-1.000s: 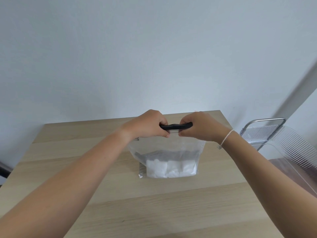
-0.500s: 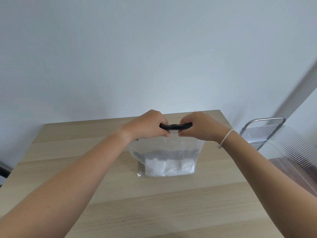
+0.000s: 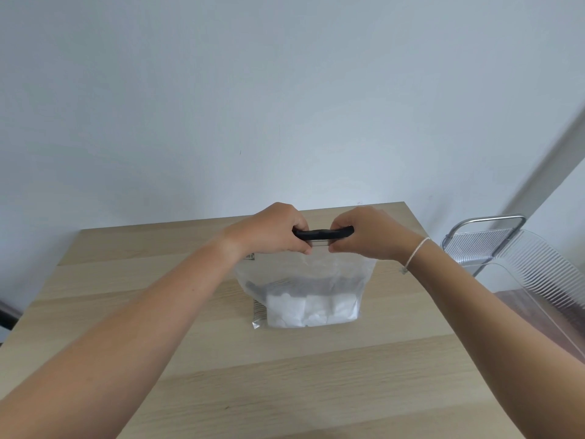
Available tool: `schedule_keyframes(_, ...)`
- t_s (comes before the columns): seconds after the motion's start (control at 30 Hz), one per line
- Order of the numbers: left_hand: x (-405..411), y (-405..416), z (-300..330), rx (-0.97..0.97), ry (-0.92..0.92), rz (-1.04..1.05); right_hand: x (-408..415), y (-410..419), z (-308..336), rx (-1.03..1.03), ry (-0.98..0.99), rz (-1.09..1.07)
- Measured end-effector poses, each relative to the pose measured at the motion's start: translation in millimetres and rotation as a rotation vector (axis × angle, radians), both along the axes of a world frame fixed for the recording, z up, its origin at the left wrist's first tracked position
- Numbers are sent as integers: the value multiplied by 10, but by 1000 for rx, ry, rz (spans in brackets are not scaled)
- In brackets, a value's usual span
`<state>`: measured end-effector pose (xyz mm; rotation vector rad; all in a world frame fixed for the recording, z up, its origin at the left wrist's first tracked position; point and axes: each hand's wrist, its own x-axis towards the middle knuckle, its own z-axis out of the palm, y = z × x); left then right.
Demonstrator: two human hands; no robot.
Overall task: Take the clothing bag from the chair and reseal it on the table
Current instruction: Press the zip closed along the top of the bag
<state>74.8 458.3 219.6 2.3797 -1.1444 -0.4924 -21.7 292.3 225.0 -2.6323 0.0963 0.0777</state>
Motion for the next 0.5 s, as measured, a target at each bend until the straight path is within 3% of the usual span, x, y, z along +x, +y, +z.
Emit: schedule_keyframes(0.5, -39, -8, 12, 20, -35, -11, 10, -5, -41, 50, -42, -22)
